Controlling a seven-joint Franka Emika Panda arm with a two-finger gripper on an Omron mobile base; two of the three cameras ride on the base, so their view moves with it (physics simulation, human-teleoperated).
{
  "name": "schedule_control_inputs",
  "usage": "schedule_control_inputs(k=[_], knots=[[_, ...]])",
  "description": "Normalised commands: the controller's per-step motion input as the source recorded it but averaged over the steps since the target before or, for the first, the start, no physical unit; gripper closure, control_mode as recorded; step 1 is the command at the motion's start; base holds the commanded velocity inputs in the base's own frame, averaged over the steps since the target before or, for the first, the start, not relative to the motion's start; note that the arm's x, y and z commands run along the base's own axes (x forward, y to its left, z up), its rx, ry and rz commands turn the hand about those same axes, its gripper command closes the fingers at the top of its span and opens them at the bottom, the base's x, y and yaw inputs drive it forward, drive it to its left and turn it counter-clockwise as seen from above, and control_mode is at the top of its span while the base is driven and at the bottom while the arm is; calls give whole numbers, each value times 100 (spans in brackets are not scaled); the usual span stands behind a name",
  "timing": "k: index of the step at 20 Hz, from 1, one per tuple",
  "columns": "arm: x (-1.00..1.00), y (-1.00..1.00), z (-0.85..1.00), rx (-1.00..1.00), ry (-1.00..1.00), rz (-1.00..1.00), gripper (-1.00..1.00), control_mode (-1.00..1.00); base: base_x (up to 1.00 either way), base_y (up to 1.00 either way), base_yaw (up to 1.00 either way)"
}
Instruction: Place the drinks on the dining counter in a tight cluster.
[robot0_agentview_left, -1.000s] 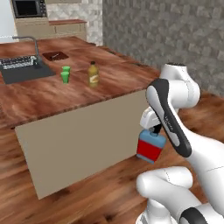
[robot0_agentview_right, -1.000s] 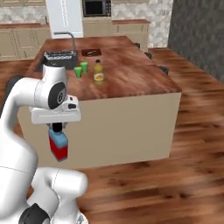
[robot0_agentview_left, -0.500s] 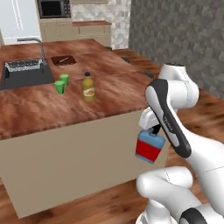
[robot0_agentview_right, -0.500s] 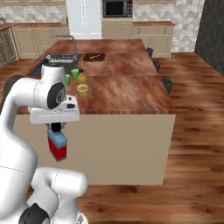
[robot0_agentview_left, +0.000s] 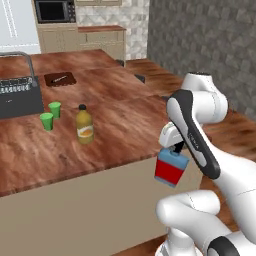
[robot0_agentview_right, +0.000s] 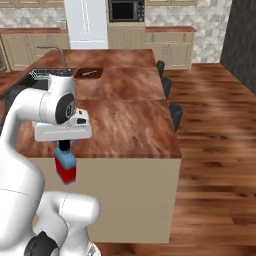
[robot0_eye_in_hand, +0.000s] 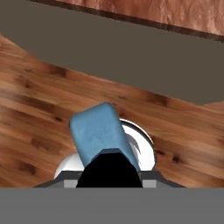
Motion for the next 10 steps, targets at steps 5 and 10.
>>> schedule_control_inputs(k=[5, 10], knots=[[0, 0, 0, 0, 0, 0, 100, 100, 77, 0, 0], [0, 0, 0, 0, 0, 0, 100, 100, 100, 0, 0]])
